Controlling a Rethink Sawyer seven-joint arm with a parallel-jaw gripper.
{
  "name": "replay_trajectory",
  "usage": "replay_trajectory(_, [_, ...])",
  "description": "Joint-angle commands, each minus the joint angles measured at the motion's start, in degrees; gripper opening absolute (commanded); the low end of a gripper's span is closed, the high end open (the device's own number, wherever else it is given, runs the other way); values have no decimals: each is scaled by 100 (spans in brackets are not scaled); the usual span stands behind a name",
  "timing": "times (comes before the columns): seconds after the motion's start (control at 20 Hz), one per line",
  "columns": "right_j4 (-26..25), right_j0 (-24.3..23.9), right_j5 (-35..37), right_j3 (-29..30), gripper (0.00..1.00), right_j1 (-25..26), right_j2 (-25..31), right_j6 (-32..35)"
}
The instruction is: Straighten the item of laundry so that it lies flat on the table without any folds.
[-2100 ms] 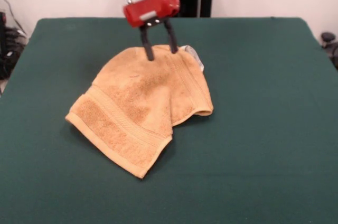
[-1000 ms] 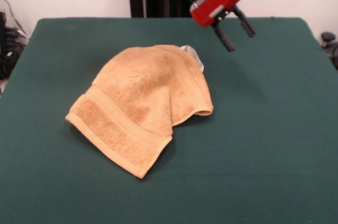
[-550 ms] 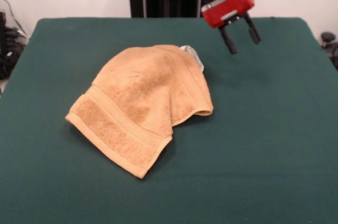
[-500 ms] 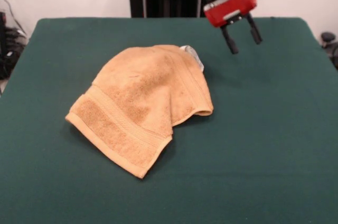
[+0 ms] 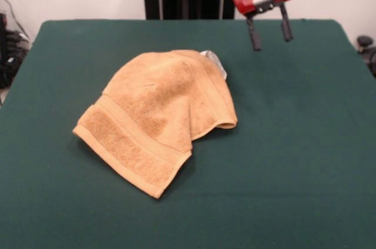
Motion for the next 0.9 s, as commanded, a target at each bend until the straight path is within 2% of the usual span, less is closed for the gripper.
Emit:
replay_trajectory(0.05, [816,435,-634,-685,100,245,-1621,-2006])
replay_trajectory(0.15, [899,590,-773,-775,100,314,-1849,-2264])
replay_trajectory(0.25, [579,563,-586,-970,100,328,-1927,-2232])
replay_trajectory(0.45, [-988,115,84,-1422,100,188,-1632,-1412])
replay_trajectory(0.5, [-1689,-54,329,-1564,100,155,-1383,-936])
replay_trajectory(0.6, [-2749,-251,574,-1785,100,218,-977,-93])
replay_trajectory(0.65, [-2984,-302,619,-1826,100,275,-865,122])
replay_trajectory(0.8, [-3092,-524,155,-1901,100,673,-654,57])
replay_trajectory(0.9, [-2974,-688,-168,-1921,100,938,-529,-208])
